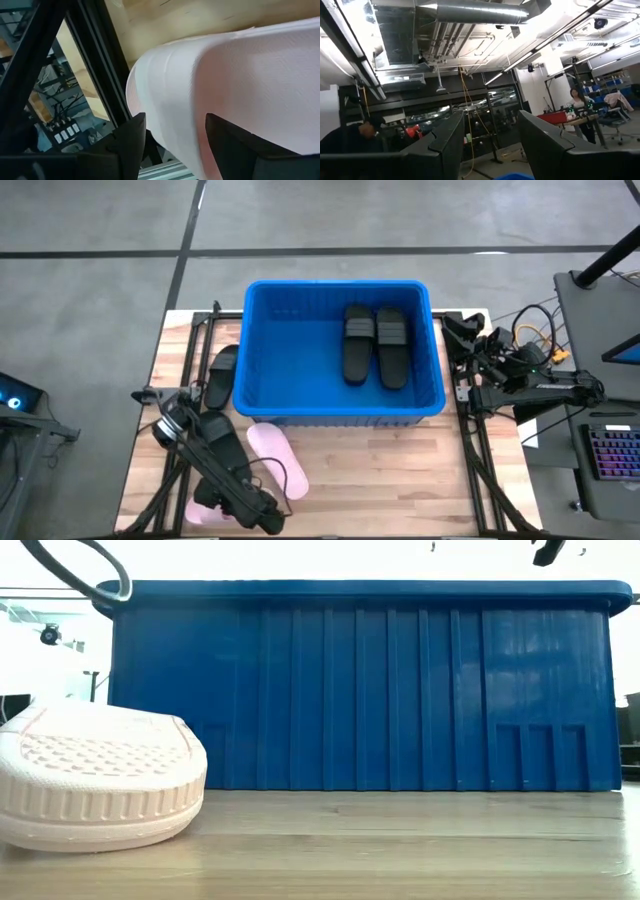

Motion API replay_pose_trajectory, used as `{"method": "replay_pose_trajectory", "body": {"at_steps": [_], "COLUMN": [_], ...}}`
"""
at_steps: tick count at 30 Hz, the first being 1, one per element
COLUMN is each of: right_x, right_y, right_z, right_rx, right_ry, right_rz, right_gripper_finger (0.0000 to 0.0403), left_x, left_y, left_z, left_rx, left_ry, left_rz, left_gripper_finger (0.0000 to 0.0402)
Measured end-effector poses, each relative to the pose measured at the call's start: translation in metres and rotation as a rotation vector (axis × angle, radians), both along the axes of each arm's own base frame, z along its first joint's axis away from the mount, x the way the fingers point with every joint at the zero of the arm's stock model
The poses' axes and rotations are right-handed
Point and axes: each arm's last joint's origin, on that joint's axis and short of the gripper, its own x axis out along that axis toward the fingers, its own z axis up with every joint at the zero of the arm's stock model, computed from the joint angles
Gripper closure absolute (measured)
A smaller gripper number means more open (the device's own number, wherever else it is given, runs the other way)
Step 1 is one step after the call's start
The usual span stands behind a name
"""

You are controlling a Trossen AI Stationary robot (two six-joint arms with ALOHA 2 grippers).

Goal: Pick and place slides into bin
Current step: Put the pink slide into the blue bin

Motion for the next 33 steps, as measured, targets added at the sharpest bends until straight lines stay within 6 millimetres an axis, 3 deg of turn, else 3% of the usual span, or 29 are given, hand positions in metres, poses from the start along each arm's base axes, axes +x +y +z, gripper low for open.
{"method": "replay_pose_trajectory", "body": {"at_steps": [23, 27, 33], "right_x": [0.0, -0.001, -0.001], "right_y": [0.0, 0.0, 0.0], "right_z": [0.001, 0.001, 0.001], "right_rx": [0.0, 0.0, 0.0], "right_ry": [-0.003, -0.004, -0.007], "right_rz": [0.0, 0.0, 0.0], "right_gripper_finger": [0.0227, 0.0227, 0.0227], "left_x": [-0.014, -0.015, -0.014], "left_y": [-0.008, -0.007, -0.008], "left_z": [-0.008, -0.008, -0.008], "left_rx": [0.012, 0.014, 0.012], "left_ry": [0.028, 0.029, 0.023], "left_rz": [-0.063, -0.063, -0.065], "left_gripper_finger": [0.0215, 0.0251, 0.0339]}}
